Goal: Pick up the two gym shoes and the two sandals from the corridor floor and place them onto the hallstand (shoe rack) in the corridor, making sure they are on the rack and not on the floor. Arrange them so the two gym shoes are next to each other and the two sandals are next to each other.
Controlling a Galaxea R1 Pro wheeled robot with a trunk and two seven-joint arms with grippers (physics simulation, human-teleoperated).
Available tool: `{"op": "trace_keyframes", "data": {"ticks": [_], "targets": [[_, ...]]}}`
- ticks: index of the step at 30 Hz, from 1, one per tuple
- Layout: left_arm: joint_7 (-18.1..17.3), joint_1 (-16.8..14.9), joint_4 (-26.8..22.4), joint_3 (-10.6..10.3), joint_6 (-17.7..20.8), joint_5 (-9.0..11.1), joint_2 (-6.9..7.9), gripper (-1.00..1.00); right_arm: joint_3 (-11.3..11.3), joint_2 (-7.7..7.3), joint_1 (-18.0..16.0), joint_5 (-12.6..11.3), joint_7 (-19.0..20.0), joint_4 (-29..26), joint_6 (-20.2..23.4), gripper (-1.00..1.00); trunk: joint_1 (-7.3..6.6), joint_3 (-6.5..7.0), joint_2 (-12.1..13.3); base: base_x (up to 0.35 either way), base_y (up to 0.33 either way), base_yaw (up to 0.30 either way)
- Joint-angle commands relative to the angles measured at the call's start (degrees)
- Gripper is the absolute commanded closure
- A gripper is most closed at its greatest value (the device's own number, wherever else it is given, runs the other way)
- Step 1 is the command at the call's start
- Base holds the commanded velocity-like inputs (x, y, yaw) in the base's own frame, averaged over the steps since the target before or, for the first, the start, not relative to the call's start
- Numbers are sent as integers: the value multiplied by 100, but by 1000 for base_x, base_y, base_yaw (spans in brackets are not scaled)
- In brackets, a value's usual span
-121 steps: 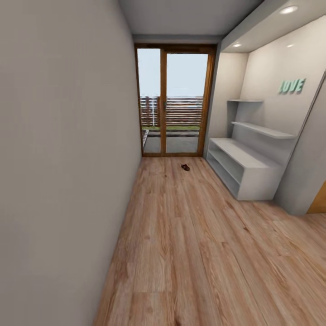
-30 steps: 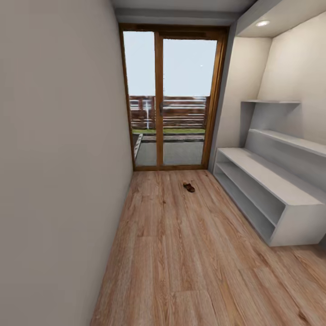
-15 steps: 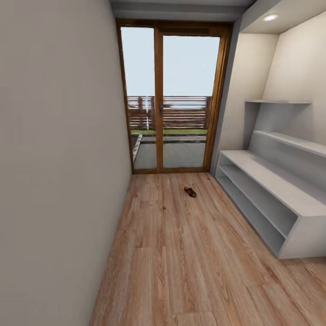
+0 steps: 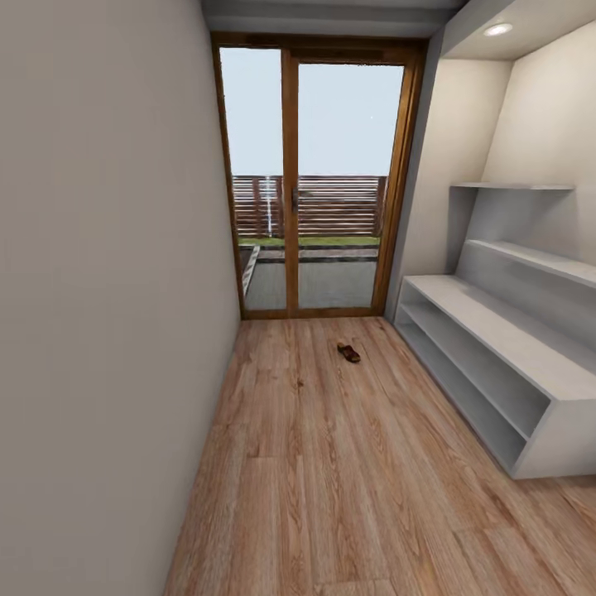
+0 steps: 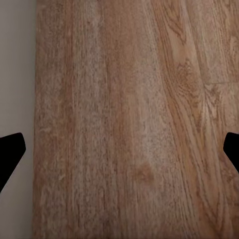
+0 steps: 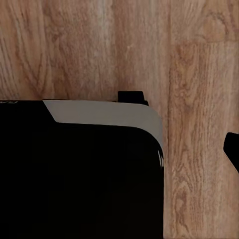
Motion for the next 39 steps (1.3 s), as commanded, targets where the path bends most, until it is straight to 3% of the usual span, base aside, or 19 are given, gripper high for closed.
{"op": "trace_keyframes", "data": {"ticks": [1, 10, 34, 39], "targets": [[-10, -1, 3, 0, -18, -3, 1, -100, -9, 0, -1, -6, -1, -11, -1, -100, 0, -5, -3, 3, 0, -7], [-10, -2, 3, 0, -18, -3, 1, -100, -19, 0, -1, -11, 15, -15, -1, -100, 0, -5, -3, 1, 0, -169], [-10, -2, 3, 0, -18, -3, -1, -100, -20, -6, -1, -11, 17, -14, -1, -100, 0, -5, -3, 0, 0, -292], [-10, -3, 3, 0, -18, -3, -5, -100, -20, -6, -1, -11, 17, -14, -1, -100, 0, -5, -3, 200, 0, -296]]}}
